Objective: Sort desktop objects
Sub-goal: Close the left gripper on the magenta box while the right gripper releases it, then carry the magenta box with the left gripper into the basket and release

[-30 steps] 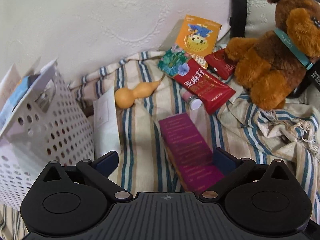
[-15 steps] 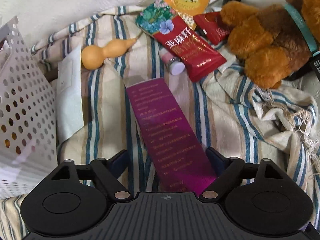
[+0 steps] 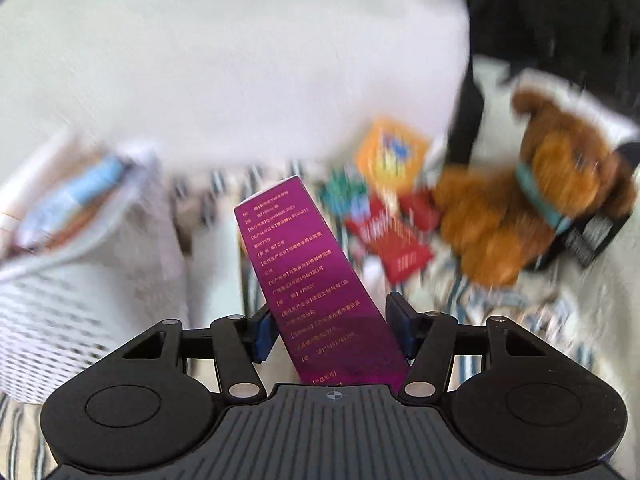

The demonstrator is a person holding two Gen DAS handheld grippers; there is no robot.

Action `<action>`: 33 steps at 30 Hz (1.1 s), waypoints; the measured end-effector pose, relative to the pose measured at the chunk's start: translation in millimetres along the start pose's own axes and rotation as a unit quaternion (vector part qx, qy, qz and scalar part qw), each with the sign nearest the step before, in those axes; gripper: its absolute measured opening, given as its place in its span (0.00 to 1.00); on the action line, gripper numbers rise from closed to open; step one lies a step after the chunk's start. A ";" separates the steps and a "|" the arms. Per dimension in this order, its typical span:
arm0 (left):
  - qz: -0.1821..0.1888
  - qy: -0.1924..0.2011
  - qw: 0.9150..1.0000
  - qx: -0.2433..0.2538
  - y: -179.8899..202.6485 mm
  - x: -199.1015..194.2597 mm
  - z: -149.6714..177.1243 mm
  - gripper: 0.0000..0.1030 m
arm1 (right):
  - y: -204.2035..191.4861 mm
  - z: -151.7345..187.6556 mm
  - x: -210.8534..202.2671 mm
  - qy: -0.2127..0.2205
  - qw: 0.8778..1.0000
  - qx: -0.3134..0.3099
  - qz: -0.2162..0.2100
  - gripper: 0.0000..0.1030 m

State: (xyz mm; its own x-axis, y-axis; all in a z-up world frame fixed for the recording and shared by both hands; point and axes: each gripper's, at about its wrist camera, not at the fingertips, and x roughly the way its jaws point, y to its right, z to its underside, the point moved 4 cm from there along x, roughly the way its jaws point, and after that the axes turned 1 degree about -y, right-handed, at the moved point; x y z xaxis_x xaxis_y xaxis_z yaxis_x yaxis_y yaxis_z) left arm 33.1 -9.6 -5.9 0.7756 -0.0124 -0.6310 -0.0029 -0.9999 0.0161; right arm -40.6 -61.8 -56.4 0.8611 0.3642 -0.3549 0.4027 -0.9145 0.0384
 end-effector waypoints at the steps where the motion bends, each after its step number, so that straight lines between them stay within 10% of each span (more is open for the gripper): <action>1: -0.002 0.019 1.000 -0.007 -2.0 -11.4 -1.2 0.57 | -1.7 -2.3 -5.1 0.018 1.000 -0.007 0.001 0.53; 18: -0.031 0.147 0.983 -0.107 -43.9 -112.0 -26.0 0.58 | -29.4 -40.7 -58.9 0.139 0.989 -0.023 -0.037 0.55; 33: -0.138 0.214 0.961 -0.110 -175.9 -162.6 -104.3 0.60 | -113.2 -159.0 2.3 0.181 0.972 -0.072 -0.134 0.55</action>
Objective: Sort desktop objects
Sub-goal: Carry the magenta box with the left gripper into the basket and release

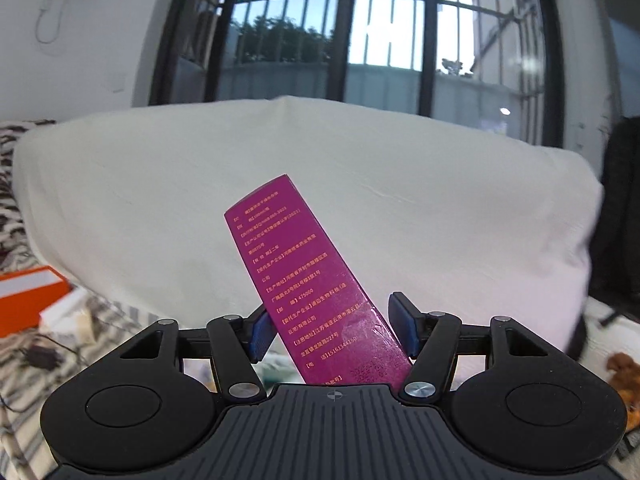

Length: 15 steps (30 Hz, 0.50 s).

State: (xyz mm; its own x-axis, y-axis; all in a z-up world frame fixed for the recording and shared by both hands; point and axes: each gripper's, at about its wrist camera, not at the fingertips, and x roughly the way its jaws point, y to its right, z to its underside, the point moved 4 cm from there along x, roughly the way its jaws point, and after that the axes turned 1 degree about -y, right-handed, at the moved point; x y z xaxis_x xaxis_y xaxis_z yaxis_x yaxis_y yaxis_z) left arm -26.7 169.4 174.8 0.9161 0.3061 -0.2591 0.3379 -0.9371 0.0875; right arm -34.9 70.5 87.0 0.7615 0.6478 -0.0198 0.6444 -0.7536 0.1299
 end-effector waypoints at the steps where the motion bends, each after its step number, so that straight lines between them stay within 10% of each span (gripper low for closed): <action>1: -0.004 0.000 1.000 -0.003 -8.5 5.5 -2.9 0.60 | -3.7 -3.1 8.7 -0.002 1.000 -0.003 -0.005 0.55; 15: -0.023 -0.112 0.984 -0.134 -96.1 119.1 56.3 0.69 | -16.2 41.2 115.7 -0.168 0.985 0.020 -0.020 0.52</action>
State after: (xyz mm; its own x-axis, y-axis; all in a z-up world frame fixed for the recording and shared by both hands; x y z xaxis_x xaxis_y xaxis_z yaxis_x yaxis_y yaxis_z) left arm 37.7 286.4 81.4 0.8385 0.2738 -0.4711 0.4496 -0.8362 0.3141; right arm 45.6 153.0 41.8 0.7104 0.6093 -0.3522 0.6721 -0.7359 0.0825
